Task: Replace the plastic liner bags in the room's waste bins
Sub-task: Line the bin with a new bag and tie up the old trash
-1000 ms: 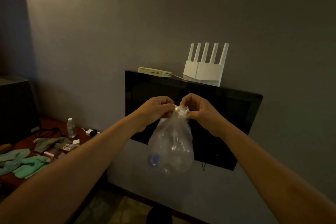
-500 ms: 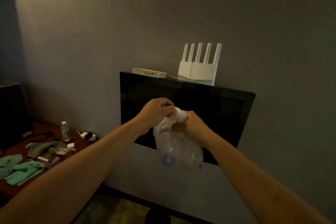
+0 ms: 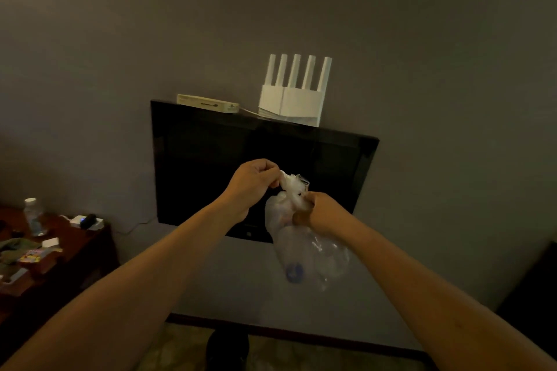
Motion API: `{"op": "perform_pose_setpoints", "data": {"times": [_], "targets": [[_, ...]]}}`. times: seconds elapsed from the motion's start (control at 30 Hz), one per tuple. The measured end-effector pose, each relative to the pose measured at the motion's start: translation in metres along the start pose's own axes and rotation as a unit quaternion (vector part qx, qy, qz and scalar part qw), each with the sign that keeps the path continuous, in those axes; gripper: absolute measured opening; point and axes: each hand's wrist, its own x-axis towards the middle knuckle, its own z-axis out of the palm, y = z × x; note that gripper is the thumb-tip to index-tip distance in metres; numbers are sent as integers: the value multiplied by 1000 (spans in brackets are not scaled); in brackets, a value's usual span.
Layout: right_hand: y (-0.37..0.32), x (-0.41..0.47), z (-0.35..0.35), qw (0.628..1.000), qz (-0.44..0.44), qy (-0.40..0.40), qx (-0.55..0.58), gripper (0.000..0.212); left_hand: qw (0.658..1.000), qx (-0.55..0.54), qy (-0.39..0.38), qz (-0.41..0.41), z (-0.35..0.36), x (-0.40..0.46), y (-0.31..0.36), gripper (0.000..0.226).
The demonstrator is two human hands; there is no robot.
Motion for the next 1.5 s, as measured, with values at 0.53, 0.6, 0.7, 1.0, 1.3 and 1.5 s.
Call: {"op": "perform_pose_setpoints", "data": {"times": [0.53, 0.6, 0.7, 1.0, 1.3, 1.5], "targets": [[188, -109, -87, 992, 101, 70, 26, 14, 969, -63, -238, 10, 227, -29, 26, 15], [224, -130, -104, 991, 104, 80, 28, 15, 961, -60, -269, 19, 268, -39, 35, 16], [285, -163, -133, 988, 101, 114, 33, 15, 936, -45, -345, 48, 336, -60, 48, 38], [450, -290, -220, 969, 146, 168, 103, 11, 854, 203, -417, 237, 556, -131, 96, 22], [587, -411, -271, 930, 226, 245, 153, 7, 821, 173, -470, 273, 741, -202, 134, 13], [677, -489, -285, 886, 305, 308, 163, 40, 788, 114, -537, 279, 855, -254, 144, 16]]}}
